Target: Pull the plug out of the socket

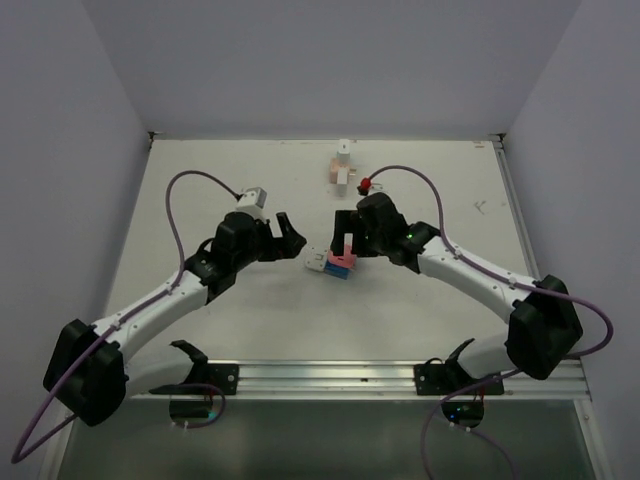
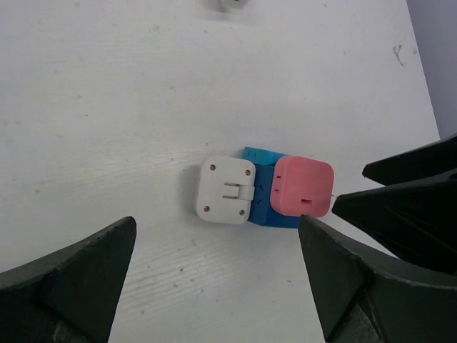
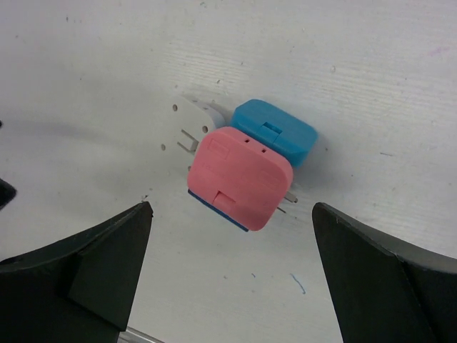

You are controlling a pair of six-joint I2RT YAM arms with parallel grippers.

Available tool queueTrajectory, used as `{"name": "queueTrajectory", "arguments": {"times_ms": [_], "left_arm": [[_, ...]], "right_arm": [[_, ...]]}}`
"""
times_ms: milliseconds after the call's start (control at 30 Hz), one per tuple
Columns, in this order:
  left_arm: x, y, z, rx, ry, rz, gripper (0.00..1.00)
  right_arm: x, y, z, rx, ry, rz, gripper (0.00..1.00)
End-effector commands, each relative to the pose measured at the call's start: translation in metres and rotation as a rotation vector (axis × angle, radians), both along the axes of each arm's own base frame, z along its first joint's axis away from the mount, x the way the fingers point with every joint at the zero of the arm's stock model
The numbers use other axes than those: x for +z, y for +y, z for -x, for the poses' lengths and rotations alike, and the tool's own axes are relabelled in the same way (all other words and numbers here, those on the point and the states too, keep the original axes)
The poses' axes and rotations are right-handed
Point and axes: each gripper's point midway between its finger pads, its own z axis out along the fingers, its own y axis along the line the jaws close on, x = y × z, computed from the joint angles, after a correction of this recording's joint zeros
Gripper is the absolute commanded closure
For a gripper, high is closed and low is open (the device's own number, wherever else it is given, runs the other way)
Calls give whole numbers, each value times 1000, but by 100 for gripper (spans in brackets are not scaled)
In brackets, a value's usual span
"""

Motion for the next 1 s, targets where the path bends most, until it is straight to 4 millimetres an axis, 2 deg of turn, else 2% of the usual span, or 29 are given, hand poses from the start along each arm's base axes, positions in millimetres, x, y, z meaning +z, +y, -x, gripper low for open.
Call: {"name": "queueTrajectory", "arguments": {"times_ms": [0, 33, 100, 133, 300, 400, 567, 733, 867, 967], "left_arm": [[3, 45, 2, 168, 11, -99, 0], [0, 55, 6, 186, 27, -130, 1], [12, 69, 9, 225, -3, -144, 0], [11, 78, 13, 239, 13, -170, 1], [42, 100, 24, 277, -59, -193, 0], [51, 113, 29, 305, -89, -228, 0], [47, 122, 36, 310, -99, -260, 0], [30, 124, 41, 301, -88, -277, 0], [32, 125, 40, 302, -96, -281, 0], [32, 128, 40, 309, -99, -294, 0]], "right_arm": [[-15, -18, 5, -162, 56, 180, 1], [-13, -18, 7, -199, 54, 213, 1], [-18, -16, 10, -219, 66, 252, 1], [-22, -12, 12, -235, 83, 273, 1], [-33, -5, 11, -292, 107, 305, 1], [-39, 2, 10, -331, 120, 282, 1], [-34, 18, 9, -344, 93, 217, 1], [-26, 23, 8, -374, 66, 211, 2], [-32, 28, 9, -405, 69, 213, 2], [-45, 29, 10, -437, 86, 217, 3]]}}
